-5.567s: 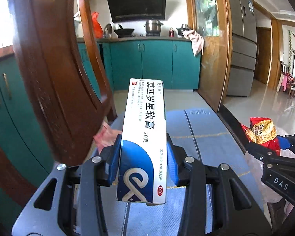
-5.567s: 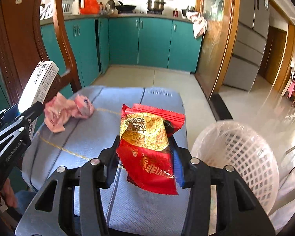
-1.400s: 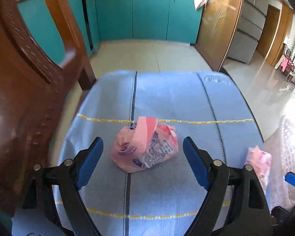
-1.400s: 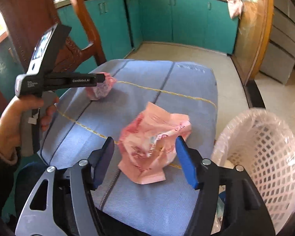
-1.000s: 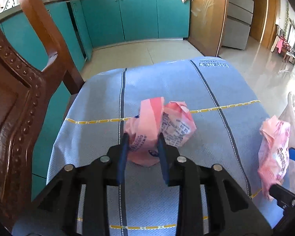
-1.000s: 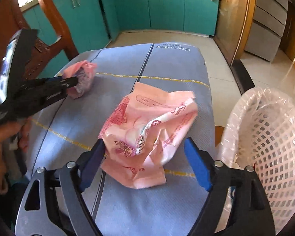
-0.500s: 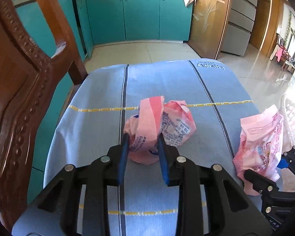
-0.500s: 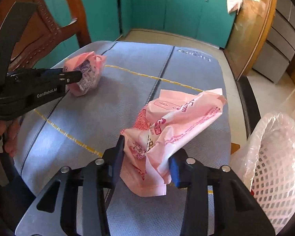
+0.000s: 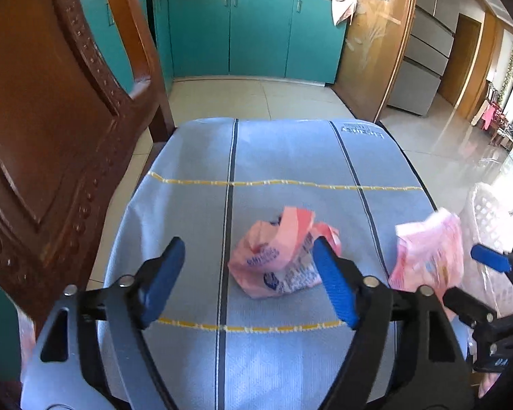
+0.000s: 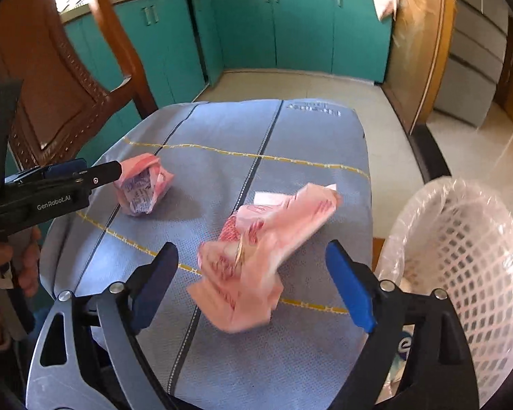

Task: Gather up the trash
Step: 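Grasp the pink crumpled paper with the right tool while the left tool grasps the pink bag, then lift the pink paper and pink bag above the table with both tools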

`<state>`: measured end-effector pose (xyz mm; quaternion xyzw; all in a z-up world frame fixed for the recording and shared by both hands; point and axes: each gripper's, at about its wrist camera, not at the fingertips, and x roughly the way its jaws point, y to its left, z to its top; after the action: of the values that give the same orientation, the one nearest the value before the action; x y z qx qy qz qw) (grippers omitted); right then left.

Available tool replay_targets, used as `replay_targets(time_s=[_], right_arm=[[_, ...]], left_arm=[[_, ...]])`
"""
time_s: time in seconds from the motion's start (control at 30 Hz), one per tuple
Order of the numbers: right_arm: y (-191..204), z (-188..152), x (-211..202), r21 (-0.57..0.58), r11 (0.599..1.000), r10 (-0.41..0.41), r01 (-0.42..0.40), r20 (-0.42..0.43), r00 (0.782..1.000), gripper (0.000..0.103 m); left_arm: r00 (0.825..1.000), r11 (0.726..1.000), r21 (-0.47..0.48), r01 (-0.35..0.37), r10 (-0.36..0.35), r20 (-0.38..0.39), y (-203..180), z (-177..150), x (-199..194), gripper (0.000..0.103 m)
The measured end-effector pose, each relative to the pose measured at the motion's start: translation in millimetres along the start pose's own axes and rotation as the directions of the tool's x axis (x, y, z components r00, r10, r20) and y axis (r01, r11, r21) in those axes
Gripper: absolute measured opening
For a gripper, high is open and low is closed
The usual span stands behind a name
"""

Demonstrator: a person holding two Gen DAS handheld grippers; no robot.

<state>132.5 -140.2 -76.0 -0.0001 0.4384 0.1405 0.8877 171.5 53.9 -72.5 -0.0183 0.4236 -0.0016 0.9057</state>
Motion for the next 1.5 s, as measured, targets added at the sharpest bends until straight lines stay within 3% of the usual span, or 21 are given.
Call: replay_targets(time_s=[0.03, 0.2, 0.3, 0.37, 0.4, 0.47, 0.5, 0.63, 0.9, 1.2, 1.5], right_arm=[[-0.8, 0.5, 4.5, 0.015, 1.000, -0.009, 0.010, -0.010, 1.000, 0.086], [-2.9, -1.4, 33.4, 0.084, 0.995, -0.050, 0.057, -0.075, 0.996, 0.086], [5.9, -4.7, 42.7, 0.031, 0.994, -0.104, 0.106, -0.072, 0.992, 0.086], [14.0, -6.5, 47.3, -0.013, 0.993, -0.118, 0.117, -0.065, 0.991, 0.084], [17.2, -7.6, 49.1, -0.033, 0.992, -0.125, 0.123, -0.062, 0.990, 0.074], [20.2, -9.1, 55.5, -0.047, 0.995, -0.097, 0.093, -0.083, 0.992, 0.062], [20.8, -9.1, 57.1, -0.047, 0.995, -0.095, 0.091, -0.083, 0.992, 0.062], [24.8, -9.0, 56.7, -0.071, 0.994, -0.089, 0.084, -0.067, 0.994, 0.055], [33.7, -10.0, 43.0, -0.122, 0.988, -0.099, 0.096, -0.020, 0.995, 0.046], [37.1, -6.9, 14.6, -0.121, 0.985, -0.118, 0.124, 0.053, 0.992, 0.046], [37.4, -6.3, -20.5, -0.115, 0.983, -0.126, 0.141, 0.122, 0.984, 0.046]], left_arm=[[1.000, 1.000, 0.009, 0.000, 0.000, -0.004, -2.9, 1.8, 3.6, 0.088], [0.998, 0.995, 0.094, -0.018, 0.024, -0.063, -26.3, -1.7, 35.2, 0.089], [0.997, 0.997, 0.082, -0.014, 0.020, -0.081, -26.9, -8.4, 46.5, 0.087], [0.994, 0.998, 0.061, 0.015, -0.008, -0.113, -23.1, -12.1, 55.0, 0.070], [0.990, 0.998, 0.050, 0.034, -0.027, -0.135, -21.4, -13.2, 59.6, 0.060], [0.989, 0.998, 0.029, 0.056, -0.051, -0.139, -16.5, -13.8, 63.3, 0.058], [0.990, 0.998, 0.029, 0.047, -0.043, -0.133, -15.5, -13.1, 63.0, 0.055], [0.994, 0.999, 0.032, 0.036, -0.032, -0.105, -13.6, -13.1, 60.7, 0.041], [0.999, 0.997, 0.076, -0.019, 0.015, 0.042, -20.9, -10.8, 34.7, 0.037], [0.973, 0.987, 0.097, -0.130, 0.108, 0.206, -38.6, -19.2, -23.3, 0.037], [0.955, 0.988, 0.072, -0.138, 0.113, 0.276, -46.6, -24.1, -73.5, 0.037]])
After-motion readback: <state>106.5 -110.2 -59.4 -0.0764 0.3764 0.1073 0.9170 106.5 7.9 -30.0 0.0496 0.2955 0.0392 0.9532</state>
